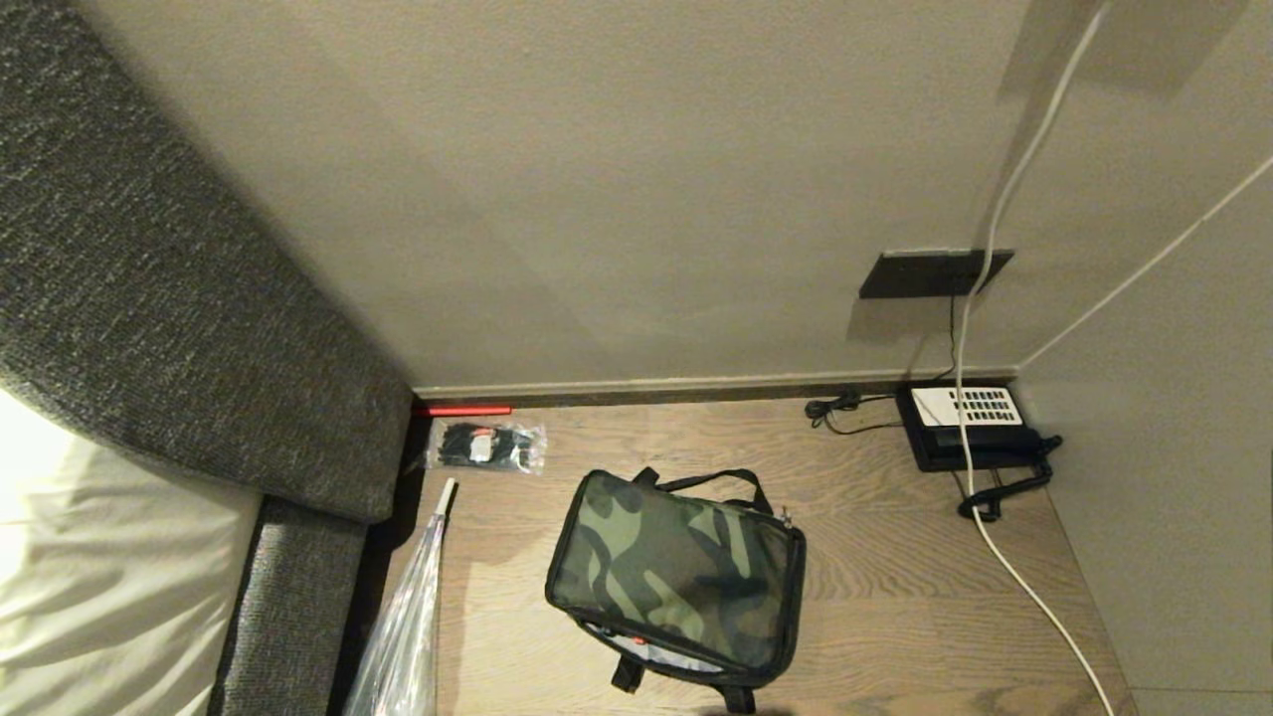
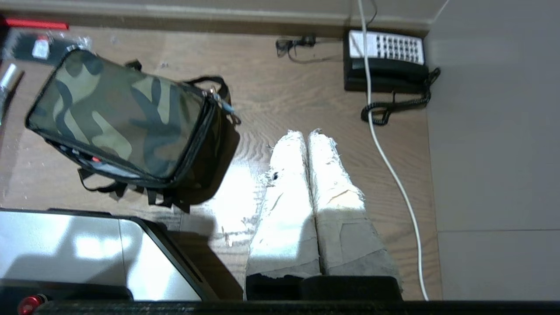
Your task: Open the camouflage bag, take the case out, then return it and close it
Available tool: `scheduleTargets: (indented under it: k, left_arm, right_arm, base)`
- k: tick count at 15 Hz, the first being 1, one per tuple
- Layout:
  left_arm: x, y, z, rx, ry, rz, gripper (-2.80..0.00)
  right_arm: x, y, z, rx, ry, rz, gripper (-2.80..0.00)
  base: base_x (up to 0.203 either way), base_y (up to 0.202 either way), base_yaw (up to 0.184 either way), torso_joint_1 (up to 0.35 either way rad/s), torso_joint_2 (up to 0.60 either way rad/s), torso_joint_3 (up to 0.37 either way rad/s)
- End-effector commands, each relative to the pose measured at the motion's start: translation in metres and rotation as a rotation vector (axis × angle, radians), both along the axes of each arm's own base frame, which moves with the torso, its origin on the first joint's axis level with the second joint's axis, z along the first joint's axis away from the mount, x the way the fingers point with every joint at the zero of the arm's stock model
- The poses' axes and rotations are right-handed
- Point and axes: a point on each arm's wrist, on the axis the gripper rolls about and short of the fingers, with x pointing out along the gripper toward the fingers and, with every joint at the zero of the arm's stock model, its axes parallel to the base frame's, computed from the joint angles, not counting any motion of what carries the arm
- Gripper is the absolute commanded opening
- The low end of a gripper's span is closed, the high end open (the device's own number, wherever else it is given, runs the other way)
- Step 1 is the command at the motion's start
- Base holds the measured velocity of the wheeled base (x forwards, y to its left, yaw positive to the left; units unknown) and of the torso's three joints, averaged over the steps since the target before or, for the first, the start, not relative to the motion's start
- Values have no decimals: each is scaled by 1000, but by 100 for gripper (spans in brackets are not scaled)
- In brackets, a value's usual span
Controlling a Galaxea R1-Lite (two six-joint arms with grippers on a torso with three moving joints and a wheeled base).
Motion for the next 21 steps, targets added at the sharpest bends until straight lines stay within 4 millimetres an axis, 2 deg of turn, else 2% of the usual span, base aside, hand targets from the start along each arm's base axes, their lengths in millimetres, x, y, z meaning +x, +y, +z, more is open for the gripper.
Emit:
scheduleTargets:
  k: [1,21]
  left_arm:
    - [0,0,-1,-1,3,1,-280]
    - [0,0,-1,-1,1,1,-280]
  right_arm:
    - [0,0,-1,18,1,-5,-280]
    - [0,0,0,38,-2,-22,-280]
  base:
    - [0,0,0,-2,-2,198]
    - [0,0,0,2,1,202]
